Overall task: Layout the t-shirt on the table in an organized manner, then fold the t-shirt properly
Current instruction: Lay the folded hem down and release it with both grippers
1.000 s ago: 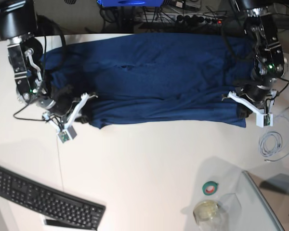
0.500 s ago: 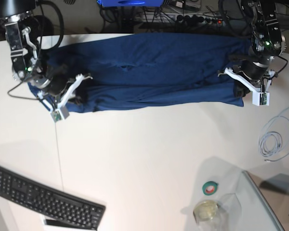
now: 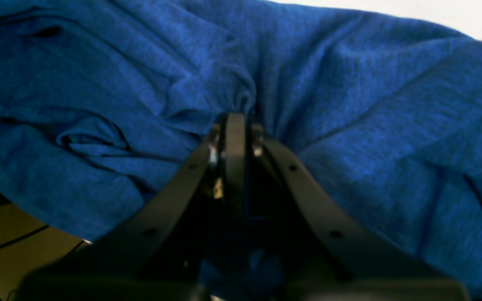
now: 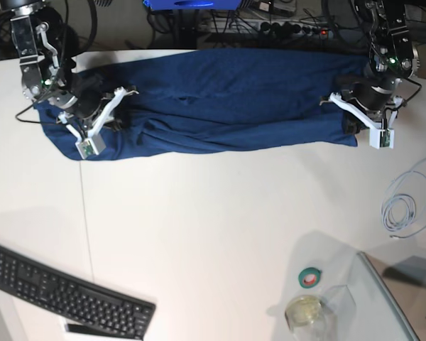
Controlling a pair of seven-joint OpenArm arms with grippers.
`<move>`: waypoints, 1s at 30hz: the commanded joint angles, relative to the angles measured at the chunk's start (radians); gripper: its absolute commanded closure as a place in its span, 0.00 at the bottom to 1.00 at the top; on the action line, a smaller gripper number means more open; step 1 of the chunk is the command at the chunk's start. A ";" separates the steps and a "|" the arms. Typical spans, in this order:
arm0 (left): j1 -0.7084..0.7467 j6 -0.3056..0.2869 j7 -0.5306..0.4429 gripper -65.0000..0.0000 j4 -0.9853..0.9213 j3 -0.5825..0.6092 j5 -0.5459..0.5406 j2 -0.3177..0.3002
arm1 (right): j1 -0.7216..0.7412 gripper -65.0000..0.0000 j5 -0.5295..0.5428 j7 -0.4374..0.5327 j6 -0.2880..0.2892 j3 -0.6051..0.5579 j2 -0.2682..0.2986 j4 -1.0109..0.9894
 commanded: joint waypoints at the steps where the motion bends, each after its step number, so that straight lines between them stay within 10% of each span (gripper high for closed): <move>1: 0.007 0.003 -0.018 1.00 0.023 -0.003 -0.004 -0.011 | 0.005 1.00 0.009 0.020 -0.002 0.006 0.008 0.022; 26: 0.104 -0.052 -0.015 1.00 0.069 -0.051 -0.004 -0.036 | -0.047 0.98 0.009 0.017 -0.004 0.006 0.006 0.076; 30: 0.110 -0.052 -0.015 1.00 0.069 -0.048 -0.004 -0.037 | -0.047 0.85 0.012 0.015 -0.006 0.006 0.005 0.064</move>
